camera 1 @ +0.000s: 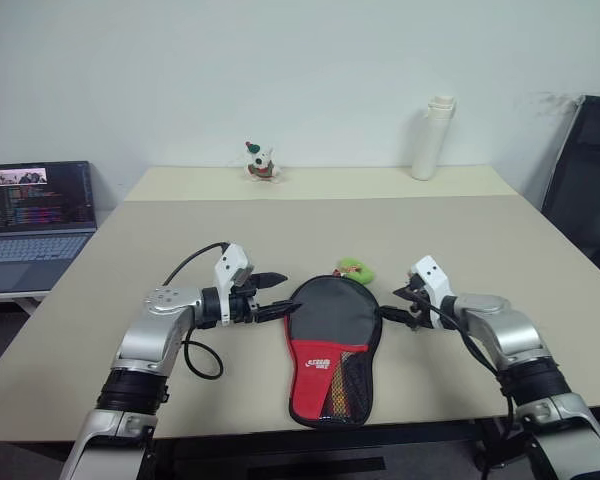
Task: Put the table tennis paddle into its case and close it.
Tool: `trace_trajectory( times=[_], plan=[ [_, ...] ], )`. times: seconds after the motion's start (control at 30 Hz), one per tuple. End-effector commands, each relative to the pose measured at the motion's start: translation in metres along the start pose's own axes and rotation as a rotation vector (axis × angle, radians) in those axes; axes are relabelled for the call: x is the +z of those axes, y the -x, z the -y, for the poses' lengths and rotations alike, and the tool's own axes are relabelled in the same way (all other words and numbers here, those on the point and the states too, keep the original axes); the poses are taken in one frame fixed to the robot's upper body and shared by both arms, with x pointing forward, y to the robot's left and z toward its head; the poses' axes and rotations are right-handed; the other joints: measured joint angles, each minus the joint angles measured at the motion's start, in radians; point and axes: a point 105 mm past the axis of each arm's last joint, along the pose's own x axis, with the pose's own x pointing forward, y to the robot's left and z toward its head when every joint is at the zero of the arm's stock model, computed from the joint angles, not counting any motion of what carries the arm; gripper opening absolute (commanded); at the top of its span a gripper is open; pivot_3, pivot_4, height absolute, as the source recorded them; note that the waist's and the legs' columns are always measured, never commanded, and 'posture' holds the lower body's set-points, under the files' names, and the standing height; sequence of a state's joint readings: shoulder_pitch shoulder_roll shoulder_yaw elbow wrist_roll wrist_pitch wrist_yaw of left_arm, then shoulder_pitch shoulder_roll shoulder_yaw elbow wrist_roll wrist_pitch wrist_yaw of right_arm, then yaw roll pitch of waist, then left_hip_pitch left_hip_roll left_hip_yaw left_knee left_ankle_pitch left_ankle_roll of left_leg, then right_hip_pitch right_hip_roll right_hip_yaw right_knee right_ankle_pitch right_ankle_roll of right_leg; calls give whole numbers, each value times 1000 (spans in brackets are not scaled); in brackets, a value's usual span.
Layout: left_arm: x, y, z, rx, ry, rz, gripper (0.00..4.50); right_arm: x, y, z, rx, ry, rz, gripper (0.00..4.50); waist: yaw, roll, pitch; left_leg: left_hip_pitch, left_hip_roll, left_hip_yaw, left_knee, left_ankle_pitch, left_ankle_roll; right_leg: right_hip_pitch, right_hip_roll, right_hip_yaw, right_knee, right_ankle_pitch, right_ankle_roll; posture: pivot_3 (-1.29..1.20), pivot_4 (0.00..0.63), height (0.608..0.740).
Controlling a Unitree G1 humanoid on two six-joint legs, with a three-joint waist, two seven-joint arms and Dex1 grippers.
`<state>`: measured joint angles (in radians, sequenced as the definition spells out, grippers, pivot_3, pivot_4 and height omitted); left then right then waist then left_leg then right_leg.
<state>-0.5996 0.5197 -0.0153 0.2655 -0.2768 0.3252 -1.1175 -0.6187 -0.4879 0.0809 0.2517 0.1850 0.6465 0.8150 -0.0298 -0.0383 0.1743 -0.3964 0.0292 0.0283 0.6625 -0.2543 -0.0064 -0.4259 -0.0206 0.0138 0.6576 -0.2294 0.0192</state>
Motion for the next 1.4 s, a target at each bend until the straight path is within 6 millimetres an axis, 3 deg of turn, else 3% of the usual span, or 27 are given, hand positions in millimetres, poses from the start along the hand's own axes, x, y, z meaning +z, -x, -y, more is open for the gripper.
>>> trace_trajectory(
  times=[0.03, 0.17, 0.33, 0.47, 0.67, 0.77, 0.93, 1.13, 1.3, 1.4],
  plan=[
    [15, -14, 2, -36, -82, 27, 3844, 31, 16, 0, -16, -25, 120, 4470, -1, 0, 0, 0, 0, 0, 0, 0, 0, 0, 0, 0, 0, 0, 0, 0, 150, 740],
    [12, -35, 10, -110, -105, 14, 3844, 54, 26, -8, -4, -64, 229, 4470, -1, 0, 0, 0, 0, 0, 0, 0, 0, 0, 1, 0, 0, 0, 0, 0, 150, 740],
    [-4, -50, 17, -180, -98, -23, 3844, 65, 27, 0, -69, -50, 264, 4470, -1, 0, 0, 0, -1, 1, 0, 0, 0, 0, 1, 0, 0, 0, 1, 0, 150, 740],
    [-23, -59, 16, -186, -95, -78, 3844, 75, 14, 10, -147, -47, 284, 4470, -3, 0, 0, 1, -2, 1, 0, 0, 0, 0, 1, 0, 0, -2, 3, 0, 150, 740],
    [-37, -68, 18, -192, -82, -98, 3844, 91, -21, 6, -177, -80, 314, 4470, -2, 0, 0, 0, -1, 1, 0, 0, 0, 0, 1, 0, 0, -1, 1, 0, 150, 740],
    [-38, -70, 19, -197, -84, -95, 3844, 89, -36, 5, -166, -87, 290, 4470, -1, 0, 0, 0, -1, 1, 0, 0, 0, 0, 0, 0, 0, 1, -1, 0, 150, 740],
    [-39, -70, 21, -200, -84, -91, 3844, 67, -61, 7, -185, -113, 201, 4470, 2, 0, 0, -1, -1, 1, 0, 0, 0, 0, 0, -1, -1, 1, -1, 0, 150, 740],
    [-40, -67, 22, -197, -83, -88, 3844, 51, -68, 27, -294, -169, 167, 4470, -1, 0, 0, -1, 0, 1, 0, 0, 0, 0, -1, -1, 0, 1, -1, 0, 150, 740],
    [-41, -66, 23, -199, -83, -91, 3844, 43, -74, 26, -281, -217, 147, 4470, -1, 0, 0, -1, 0, 1, 0, 0, 0, 0, 0, 0, 0, 1, -1, 0, 150, 740],
    [-43, -66, 24, -201, -84, -94, 3844, 43, -77, 23, -274, -220, 145, 3846, -2, 1, 0, 0, 0, 1, 0, 0, 0, 0, 0, 0, 0, 1, -1, 0, 150, 740]
  ],
)
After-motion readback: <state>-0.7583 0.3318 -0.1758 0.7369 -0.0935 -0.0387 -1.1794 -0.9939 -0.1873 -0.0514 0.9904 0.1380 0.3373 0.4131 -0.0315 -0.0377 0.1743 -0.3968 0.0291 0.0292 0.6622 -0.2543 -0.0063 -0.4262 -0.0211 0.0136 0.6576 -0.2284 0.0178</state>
